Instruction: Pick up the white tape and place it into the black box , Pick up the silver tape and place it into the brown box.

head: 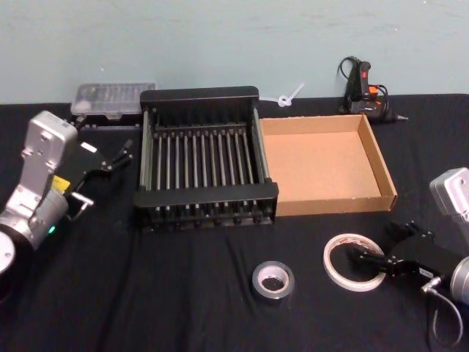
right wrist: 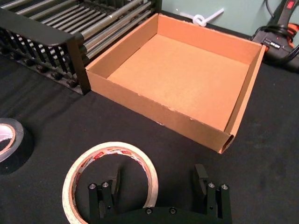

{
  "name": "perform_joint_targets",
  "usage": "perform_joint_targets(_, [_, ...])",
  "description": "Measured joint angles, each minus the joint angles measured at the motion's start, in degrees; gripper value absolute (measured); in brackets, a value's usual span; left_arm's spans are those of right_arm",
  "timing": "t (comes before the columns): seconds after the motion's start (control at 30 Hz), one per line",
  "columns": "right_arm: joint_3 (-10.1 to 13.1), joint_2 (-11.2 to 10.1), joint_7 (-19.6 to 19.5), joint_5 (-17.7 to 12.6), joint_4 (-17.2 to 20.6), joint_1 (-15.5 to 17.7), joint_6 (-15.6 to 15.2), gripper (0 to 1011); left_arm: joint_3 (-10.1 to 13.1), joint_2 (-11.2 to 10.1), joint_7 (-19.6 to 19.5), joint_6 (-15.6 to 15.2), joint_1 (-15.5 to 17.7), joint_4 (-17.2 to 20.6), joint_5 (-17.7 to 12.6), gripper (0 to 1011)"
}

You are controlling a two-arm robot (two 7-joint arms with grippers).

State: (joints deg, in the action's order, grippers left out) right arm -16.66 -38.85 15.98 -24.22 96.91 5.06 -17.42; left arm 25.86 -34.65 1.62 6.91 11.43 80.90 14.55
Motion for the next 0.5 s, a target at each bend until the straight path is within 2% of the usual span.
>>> perform_joint_targets(0.5, [0.9, 1.73, 1.77, 1.48, -1.22, -0.27, -1.42, 1002, 0.0, 0.0, 0.0, 0.0, 0.0, 0.0, 0.0, 1001])
